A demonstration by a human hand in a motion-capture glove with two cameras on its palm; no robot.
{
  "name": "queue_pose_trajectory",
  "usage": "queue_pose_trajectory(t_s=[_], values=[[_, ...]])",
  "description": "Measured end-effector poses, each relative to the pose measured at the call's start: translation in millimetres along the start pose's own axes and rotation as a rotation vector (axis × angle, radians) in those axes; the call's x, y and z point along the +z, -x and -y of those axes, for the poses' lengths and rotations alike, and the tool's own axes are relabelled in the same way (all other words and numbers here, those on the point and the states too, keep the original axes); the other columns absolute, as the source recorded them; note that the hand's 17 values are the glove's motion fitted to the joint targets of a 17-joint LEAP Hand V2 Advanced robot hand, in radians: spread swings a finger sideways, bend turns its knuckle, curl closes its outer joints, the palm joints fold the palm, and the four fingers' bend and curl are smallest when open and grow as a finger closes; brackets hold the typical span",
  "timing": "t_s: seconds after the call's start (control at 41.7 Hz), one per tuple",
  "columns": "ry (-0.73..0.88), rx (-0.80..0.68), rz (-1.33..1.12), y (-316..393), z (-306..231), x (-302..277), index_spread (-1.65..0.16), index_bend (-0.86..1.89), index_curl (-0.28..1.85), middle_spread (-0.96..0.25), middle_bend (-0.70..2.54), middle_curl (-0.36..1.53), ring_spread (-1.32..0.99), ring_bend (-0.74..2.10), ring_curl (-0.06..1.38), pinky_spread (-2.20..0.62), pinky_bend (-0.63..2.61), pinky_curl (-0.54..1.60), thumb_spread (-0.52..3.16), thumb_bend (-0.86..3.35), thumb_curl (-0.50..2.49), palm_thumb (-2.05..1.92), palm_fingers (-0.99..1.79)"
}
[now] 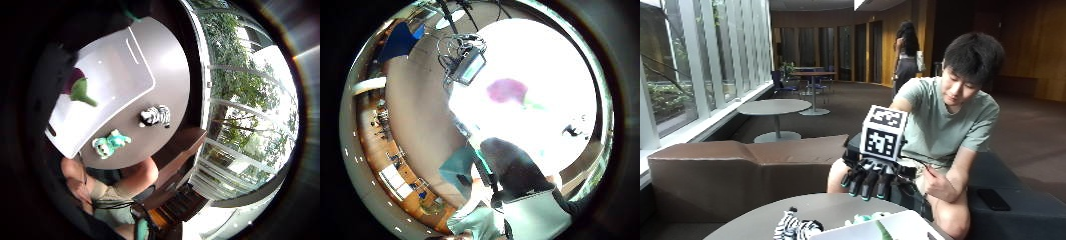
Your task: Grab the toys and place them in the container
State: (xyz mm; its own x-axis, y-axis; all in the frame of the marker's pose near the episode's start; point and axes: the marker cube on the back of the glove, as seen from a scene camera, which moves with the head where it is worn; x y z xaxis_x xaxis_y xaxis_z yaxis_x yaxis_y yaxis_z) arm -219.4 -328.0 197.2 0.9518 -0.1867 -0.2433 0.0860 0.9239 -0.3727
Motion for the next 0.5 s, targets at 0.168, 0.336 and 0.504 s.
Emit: queue_pose_trajectory(t_s=[0.168, 0.336, 0.504], values=[[0.013, -0.016, 0.017, -55, -45, -3, -0.16, 0.06, 0.31, -0.01, 0.17, 0.49, -0.06, 0.54, 0.3, -0.02, 0.91, 0.39, 1.12, -0.03, 0.51, -0.02, -0.32], [0.059, -0.121, 0.069, -79, -98, 25, -0.17, 0.07, 0.27, -0.01, 0.16, 0.46, -0.05, 0.44, 0.28, -0.01, 0.83, 0.36, 1.18, -0.02, 0.46, 0.0, -0.28], [0.1, -0.191, 0.028, -87, -137, 80, -0.17, 0.07, 0.24, -0.01, 0.14, 0.42, -0.04, 0.37, 0.27, -0.01, 0.8, 0.35, 1.22, -0.01, 0.43, 0.01, -0.27]])
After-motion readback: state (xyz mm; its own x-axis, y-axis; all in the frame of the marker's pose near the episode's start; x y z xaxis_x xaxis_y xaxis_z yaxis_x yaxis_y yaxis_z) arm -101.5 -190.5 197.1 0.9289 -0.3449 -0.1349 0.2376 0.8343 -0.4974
